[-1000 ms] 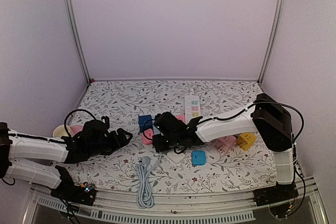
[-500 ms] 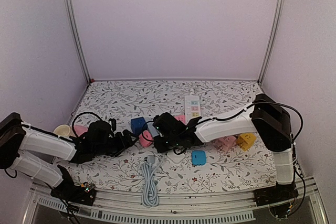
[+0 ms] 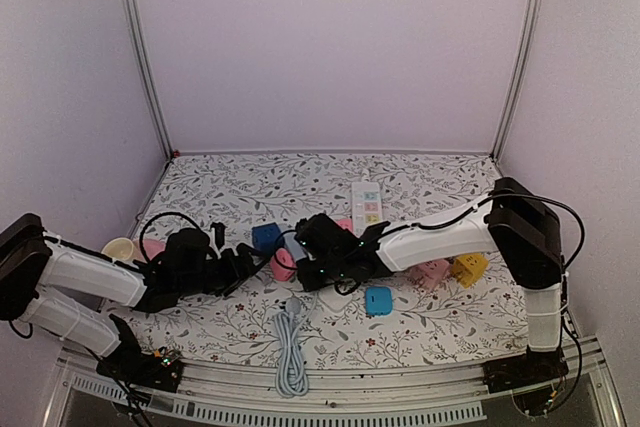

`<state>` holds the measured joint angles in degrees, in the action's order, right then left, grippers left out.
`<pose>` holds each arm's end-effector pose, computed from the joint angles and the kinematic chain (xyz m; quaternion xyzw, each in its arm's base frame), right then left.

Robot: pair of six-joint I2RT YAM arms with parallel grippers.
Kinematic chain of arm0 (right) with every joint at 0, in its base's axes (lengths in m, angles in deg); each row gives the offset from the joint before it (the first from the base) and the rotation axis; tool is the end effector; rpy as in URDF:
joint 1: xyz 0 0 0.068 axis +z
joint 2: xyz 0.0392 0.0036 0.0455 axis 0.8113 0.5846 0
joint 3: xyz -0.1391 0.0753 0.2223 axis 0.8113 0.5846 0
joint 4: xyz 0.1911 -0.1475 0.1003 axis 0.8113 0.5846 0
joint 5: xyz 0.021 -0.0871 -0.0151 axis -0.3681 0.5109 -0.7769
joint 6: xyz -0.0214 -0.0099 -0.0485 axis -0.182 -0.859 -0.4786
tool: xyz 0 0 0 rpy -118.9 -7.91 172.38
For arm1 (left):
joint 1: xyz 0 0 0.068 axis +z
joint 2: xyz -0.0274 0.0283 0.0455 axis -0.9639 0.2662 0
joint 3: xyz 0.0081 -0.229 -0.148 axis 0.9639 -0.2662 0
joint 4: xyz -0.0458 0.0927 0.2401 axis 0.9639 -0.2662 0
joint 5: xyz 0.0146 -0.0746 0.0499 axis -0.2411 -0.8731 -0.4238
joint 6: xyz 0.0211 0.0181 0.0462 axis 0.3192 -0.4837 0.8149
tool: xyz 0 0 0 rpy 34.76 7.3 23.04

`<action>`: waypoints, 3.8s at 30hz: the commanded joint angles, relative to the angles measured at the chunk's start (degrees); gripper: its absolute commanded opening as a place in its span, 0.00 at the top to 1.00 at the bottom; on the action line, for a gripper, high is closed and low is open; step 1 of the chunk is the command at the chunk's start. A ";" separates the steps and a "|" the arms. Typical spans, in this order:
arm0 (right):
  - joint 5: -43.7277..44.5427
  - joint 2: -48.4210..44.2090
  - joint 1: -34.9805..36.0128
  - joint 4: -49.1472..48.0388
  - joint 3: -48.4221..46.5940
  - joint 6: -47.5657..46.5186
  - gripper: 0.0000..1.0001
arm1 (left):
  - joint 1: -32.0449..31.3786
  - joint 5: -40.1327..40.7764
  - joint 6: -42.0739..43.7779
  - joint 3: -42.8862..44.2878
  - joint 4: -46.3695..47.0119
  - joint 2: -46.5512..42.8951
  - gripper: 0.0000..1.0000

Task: Pull the plug off the socket

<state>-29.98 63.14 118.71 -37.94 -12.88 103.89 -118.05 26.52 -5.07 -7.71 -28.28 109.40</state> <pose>0.1985 0.4007 0.1421 -0.2285 0.9119 0.1897 0.2831 0.1645 -0.1553 0.1354 -0.1626 0.8520 -0.4003 0.2957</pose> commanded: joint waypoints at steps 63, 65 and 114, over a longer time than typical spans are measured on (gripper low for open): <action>11.03 -27.32 -1.69 -17.57 23.57 -1.18 0.98 | -8.06 -3.93 0.93 3.94 18.08 0.07 1.00; 12.54 -27.20 -1.77 -16.61 23.40 -0.40 0.98 | -8.09 -4.01 0.98 4.30 17.50 0.32 1.00; 13.71 -35.24 -2.00 -15.89 27.26 1.08 0.98 | -6.79 -1.11 0.56 4.94 4.62 10.59 1.00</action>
<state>-15.82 31.89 116.46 -47.75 13.85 105.94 -125.37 26.94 -6.12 -4.25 -22.60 116.65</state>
